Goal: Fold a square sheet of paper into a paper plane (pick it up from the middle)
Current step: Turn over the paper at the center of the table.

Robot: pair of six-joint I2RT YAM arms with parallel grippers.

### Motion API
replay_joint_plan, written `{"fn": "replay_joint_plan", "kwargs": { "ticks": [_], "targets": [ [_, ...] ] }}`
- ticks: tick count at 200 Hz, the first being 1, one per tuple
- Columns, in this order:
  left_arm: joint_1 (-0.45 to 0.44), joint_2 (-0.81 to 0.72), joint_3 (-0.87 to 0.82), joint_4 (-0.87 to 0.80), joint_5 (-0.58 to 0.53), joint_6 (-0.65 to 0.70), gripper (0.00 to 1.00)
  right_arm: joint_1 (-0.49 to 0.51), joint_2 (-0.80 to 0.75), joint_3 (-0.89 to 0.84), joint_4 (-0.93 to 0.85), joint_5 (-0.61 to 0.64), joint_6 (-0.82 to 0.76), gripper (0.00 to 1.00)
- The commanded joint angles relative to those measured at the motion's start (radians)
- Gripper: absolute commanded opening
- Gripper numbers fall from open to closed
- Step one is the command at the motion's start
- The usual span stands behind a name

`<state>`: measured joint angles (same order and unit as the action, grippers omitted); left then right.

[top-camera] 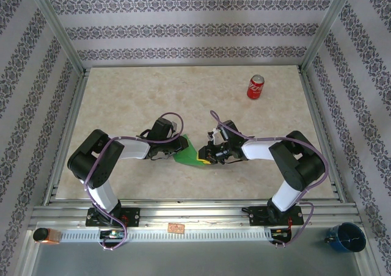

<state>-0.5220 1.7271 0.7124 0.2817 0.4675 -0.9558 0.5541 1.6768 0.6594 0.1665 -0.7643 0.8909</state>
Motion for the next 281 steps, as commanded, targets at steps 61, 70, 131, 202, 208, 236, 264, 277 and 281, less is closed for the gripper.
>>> {"fn": "replay_joint_plan", "kwargs": {
  "ticks": [61, 70, 131, 202, 208, 236, 264, 277, 281],
  "targets": [
    [0.003, -0.212, 0.006, -0.076, -0.071, 0.043, 0.32, -0.019, -0.032, 0.011, 0.01, -0.031, -0.044, 0.08],
    [0.002, -0.241, 0.003, -0.092, -0.091, 0.053, 0.34, -0.019, -0.051, 0.01, 0.003, -0.018, -0.054, 0.08],
    [0.003, -0.396, -0.04, -0.143, -0.215, 0.066, 0.39, -0.02, -0.156, 0.019, -0.07, 0.088, -0.13, 0.05],
    [0.003, -0.541, -0.077, -0.232, -0.323, 0.067, 0.46, -0.014, -0.315, 0.068, -0.317, 0.346, -0.35, 0.03],
    [0.003, -0.552, -0.083, -0.235, -0.33, 0.064, 0.47, -0.01, -0.332, 0.083, -0.357, 0.388, -0.385, 0.03],
    [0.003, -0.592, -0.102, -0.255, -0.365, 0.055, 0.49, 0.071, -0.378, 0.183, -0.593, 0.733, -0.573, 0.03],
    [0.003, -0.625, -0.108, -0.281, -0.404, 0.049, 0.49, 0.219, -0.345, 0.296, -0.767, 1.149, -0.761, 0.02],
    [0.003, -0.643, -0.115, -0.29, -0.429, 0.044, 0.49, 0.243, -0.332, 0.307, -0.779, 1.246, -0.782, 0.03],
    [0.003, -0.649, -0.116, -0.291, -0.435, 0.043, 0.49, 0.249, -0.329, 0.306, -0.776, 1.276, -0.776, 0.04]
  ]
}}
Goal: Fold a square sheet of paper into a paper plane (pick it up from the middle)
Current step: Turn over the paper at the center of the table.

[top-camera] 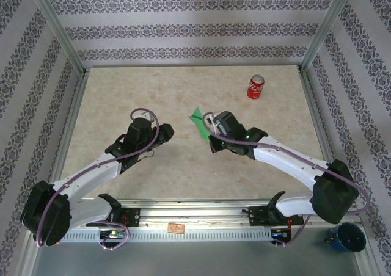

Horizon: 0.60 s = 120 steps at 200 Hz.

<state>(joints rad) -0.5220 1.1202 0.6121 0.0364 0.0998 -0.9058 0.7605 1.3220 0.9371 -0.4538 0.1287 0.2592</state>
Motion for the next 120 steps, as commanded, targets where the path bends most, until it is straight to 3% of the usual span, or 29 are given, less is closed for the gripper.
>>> {"fn": "replay_joint_plan", "kwargs": {
  "ticks": [1, 43, 75, 120],
  "targets": [
    [0.003, -0.044, -0.017, -0.046, -0.069, -0.008, 0.49, 0.043, 0.026, 0.029, -0.156, 0.39, -0.144, 0.04],
    [0.004, -0.098, -0.028, -0.091, -0.11, -0.012, 0.49, 0.054, 0.034, 0.01, -0.155, 0.533, -0.074, 0.07],
    [0.003, -0.133, -0.062, -0.097, -0.133, -0.03, 0.49, 0.075, 0.06, -0.018, -0.113, 0.462, -0.075, 0.07],
    [0.002, -0.16, -0.056, -0.118, -0.154, -0.029, 0.5, 0.151, 0.217, 0.045, -0.193, 0.414, -0.075, 0.06]
  ]
}}
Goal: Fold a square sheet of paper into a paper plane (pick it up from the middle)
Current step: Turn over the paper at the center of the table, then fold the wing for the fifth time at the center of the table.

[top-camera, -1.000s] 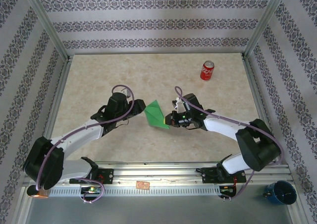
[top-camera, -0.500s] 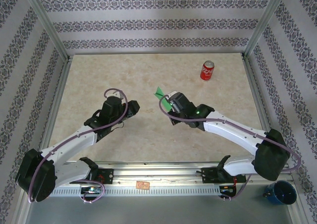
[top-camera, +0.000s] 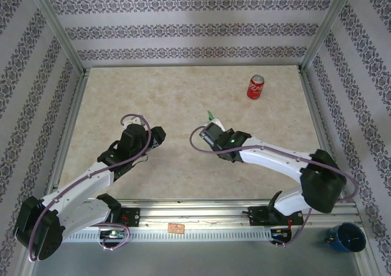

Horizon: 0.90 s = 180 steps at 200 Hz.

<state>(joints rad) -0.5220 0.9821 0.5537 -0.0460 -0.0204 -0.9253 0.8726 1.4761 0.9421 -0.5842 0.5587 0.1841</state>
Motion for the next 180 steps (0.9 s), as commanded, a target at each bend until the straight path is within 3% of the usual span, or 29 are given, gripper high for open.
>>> {"fn": "replay_joint_plan", "kwargs": {
  "ticks": [1, 19, 36, 65, 102, 122, 146, 163, 180],
  "targets": [
    [0.003, -0.021, 0.003, -0.036, -0.034, -0.009, 0.49, 0.042, 0.065, 0.04, -0.062, -0.02, -0.004, 0.06],
    [0.003, -0.02, 0.007, -0.037, -0.039, -0.004, 0.5, 0.077, 0.099, 0.061, -0.042, -0.091, -0.05, 0.06],
    [0.002, -0.02, 0.003, -0.028, -0.043, -0.011, 0.49, 0.086, 0.105, 0.055, 0.022, -0.273, -0.081, 0.09],
    [0.002, -0.02, 0.002, -0.026, -0.032, -0.013, 0.5, 0.088, 0.128, 0.087, 0.024, -0.449, -0.048, 0.11],
    [0.003, -0.013, 0.007, -0.025, -0.02, -0.005, 0.5, 0.043, 0.095, 0.104, 0.058, -0.655, 0.024, 0.26],
    [0.003, 0.004, 0.015, -0.016, 0.005, 0.009, 0.5, -0.053, 0.013, 0.024, 0.168, -0.783, 0.121, 0.29],
    [0.003, 0.045, 0.016, 0.028, 0.055, 0.01, 0.5, -0.246, -0.037, -0.128, 0.392, -1.041, 0.308, 0.31],
    [0.002, 0.095, 0.028, 0.058, 0.106, 0.011, 0.47, -0.35, 0.004, -0.194, 0.539, -1.212, 0.446, 0.23],
    [0.003, 0.154, 0.051, 0.077, 0.164, 0.014, 0.43, -0.373, 0.082, -0.198, 0.616, -1.317, 0.515, 0.15]
  ]
}}
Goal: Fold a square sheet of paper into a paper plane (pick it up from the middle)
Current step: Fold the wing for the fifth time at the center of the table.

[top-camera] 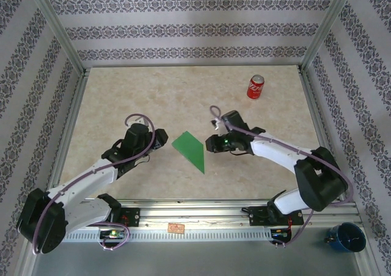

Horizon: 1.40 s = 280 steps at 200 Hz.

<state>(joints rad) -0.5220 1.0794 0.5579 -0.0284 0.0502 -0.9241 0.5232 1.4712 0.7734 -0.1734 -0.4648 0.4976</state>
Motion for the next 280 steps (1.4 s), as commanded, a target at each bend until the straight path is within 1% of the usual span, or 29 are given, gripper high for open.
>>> {"fn": "replay_joint_plan", "kwargs": {
  "ticks": [1, 12, 37, 74, 95, 109, 126, 145, 160, 196, 222, 233, 250, 280],
  "targets": [
    [0.002, 0.06, 0.048, 0.059, 0.097, 0.013, 0.42, -0.022, 0.092, -0.028, 0.206, -0.296, 0.203, 0.15],
    [0.003, 0.096, 0.065, 0.069, 0.131, 0.013, 0.39, -0.011, 0.14, -0.008, 0.212, -0.323, 0.217, 0.12],
    [0.002, 0.152, 0.083, 0.079, 0.176, 0.002, 0.32, 0.031, 0.216, 0.03, 0.213, -0.324, 0.209, 0.09],
    [0.003, 0.198, 0.093, 0.075, 0.215, -0.002, 0.28, 0.065, 0.296, 0.066, 0.184, -0.29, 0.193, 0.08],
    [0.002, 0.234, 0.102, 0.084, 0.245, -0.007, 0.28, 0.074, 0.329, 0.074, 0.164, -0.245, 0.209, 0.08],
    [0.002, 0.266, 0.11, 0.089, 0.265, -0.014, 0.26, 0.076, 0.329, 0.054, 0.164, -0.169, 0.27, 0.09],
    [0.002, 0.305, 0.114, 0.119, 0.282, -0.041, 0.23, 0.078, 0.318, -0.001, 0.24, -0.129, 0.397, 0.09],
    [-0.001, 0.353, 0.119, 0.179, 0.314, -0.067, 0.2, 0.096, 0.3, -0.056, 0.305, -0.05, 0.51, 0.08],
    [-0.007, 0.393, 0.137, 0.195, 0.33, -0.082, 0.18, 0.115, 0.279, -0.11, 0.374, 0.01, 0.603, 0.08],
    [-0.024, 0.487, 0.191, 0.176, 0.336, -0.108, 0.17, 0.122, 0.248, -0.22, 0.523, 0.086, 0.783, 0.07],
    [-0.033, 0.554, 0.212, 0.257, 0.369, -0.147, 0.17, 0.12, 0.263, -0.262, 0.628, 0.081, 0.844, 0.07],
    [-0.034, 0.59, 0.212, 0.321, 0.398, -0.175, 0.16, 0.119, 0.269, -0.267, 0.645, 0.075, 0.851, 0.07],
    [-0.035, 0.632, 0.219, 0.367, 0.402, -0.202, 0.15, 0.118, 0.274, -0.261, 0.653, 0.063, 0.845, 0.07],
    [-0.035, 0.676, 0.242, 0.303, 0.382, -0.186, 0.13, 0.114, 0.267, -0.25, 0.672, 0.041, 0.827, 0.09]
  ]
}}
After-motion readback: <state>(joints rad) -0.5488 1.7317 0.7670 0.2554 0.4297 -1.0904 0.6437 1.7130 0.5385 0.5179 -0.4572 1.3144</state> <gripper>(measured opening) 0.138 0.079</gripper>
